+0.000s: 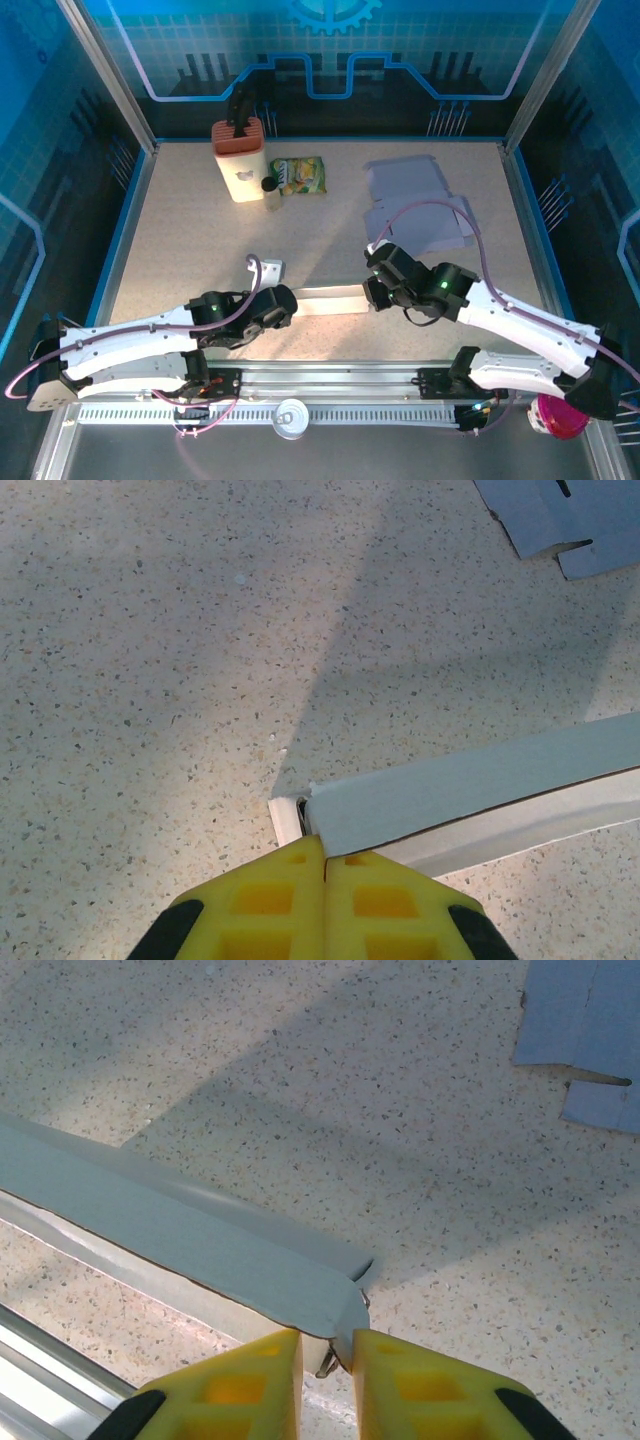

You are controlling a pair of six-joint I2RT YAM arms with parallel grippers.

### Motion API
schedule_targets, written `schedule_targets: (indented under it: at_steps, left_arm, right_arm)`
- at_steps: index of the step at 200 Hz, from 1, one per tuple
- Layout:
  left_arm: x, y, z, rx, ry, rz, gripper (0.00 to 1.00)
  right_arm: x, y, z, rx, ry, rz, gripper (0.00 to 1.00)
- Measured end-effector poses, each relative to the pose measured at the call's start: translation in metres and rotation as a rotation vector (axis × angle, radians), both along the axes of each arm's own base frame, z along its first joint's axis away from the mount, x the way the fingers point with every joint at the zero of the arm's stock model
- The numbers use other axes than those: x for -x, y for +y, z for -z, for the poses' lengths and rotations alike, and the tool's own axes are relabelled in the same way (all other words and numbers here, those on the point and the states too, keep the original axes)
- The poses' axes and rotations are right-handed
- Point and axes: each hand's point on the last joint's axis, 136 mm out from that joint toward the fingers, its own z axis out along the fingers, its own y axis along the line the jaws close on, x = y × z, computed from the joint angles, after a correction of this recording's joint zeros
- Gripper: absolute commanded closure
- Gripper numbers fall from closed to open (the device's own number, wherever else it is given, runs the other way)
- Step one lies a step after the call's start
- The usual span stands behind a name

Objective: Fold the paper box

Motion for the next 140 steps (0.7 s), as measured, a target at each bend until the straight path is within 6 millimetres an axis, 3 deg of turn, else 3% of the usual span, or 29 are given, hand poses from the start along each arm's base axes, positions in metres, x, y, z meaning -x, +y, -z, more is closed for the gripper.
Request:
schedule_targets:
  at_steps: [99,140]
  left_arm:
    - [0.0005,-0.0003,-0.0001,-0.001,0.003,0.002,1.00]
    - [0.0005,0.0000,0.0000,-0.002,0.004,0.002,1.00]
  right_arm:
    - [-0.0046,0.0000,0.0009,0.098,-0.050,-0.002,0.85]
    - [-0.0049,-0.0011,0.0004,0.138,-0.076,-0.007,0.77]
